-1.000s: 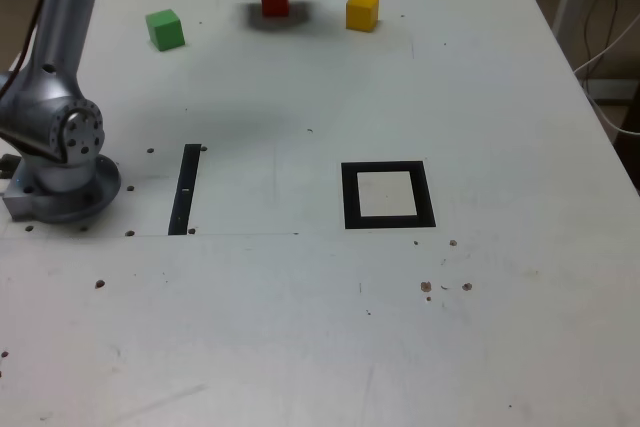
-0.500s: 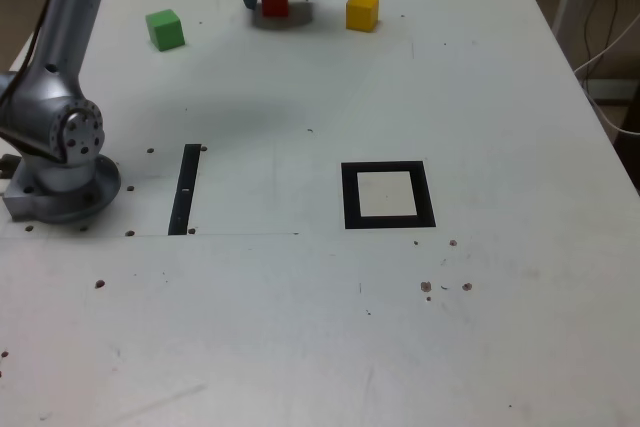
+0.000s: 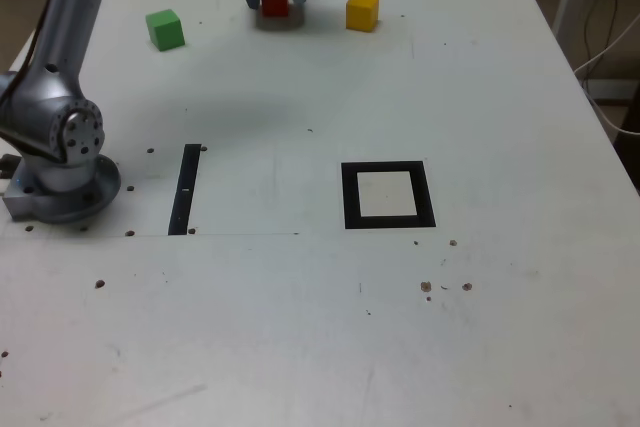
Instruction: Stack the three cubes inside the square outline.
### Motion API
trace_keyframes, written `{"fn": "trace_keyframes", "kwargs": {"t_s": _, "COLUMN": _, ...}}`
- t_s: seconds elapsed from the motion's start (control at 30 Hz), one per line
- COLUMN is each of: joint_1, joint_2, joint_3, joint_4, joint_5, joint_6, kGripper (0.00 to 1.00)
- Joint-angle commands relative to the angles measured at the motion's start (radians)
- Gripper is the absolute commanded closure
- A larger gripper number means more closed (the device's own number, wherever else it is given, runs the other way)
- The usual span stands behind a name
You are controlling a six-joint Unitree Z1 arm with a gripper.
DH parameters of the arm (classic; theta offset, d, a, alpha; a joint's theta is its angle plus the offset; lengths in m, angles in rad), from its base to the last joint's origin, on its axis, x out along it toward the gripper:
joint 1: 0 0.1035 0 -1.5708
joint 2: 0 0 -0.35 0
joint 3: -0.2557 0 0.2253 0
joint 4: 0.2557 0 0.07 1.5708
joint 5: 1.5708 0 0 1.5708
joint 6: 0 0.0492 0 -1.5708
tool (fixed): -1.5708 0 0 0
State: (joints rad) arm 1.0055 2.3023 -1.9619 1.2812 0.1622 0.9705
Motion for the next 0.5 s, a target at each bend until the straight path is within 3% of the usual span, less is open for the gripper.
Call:
{"fn": "trace_keyframes", "kwargs": {"t_s": 0.0, "joint_1": 0.003, "joint_2": 0.007, "joint_3": -0.012, "joint_4": 0.005, "joint_5": -0.005, "joint_6": 0.002, "kGripper": 0.49}}
{"fn": "trace_keyframes", "kwargs": {"t_s": 0.27, "joint_1": 0.008, "joint_2": 0.029, "joint_3": -0.029, "joint_4": 0.014, "joint_5": -0.029, "joint_6": 0.005, "kGripper": 0.50}}
{"fn": "trace_keyframes", "kwargs": {"t_s": 0.47, "joint_1": 0.010, "joint_2": 0.036, "joint_3": -0.033, "joint_4": 0.008, "joint_5": -0.043, "joint_6": 0.008, "kGripper": 0.60}}
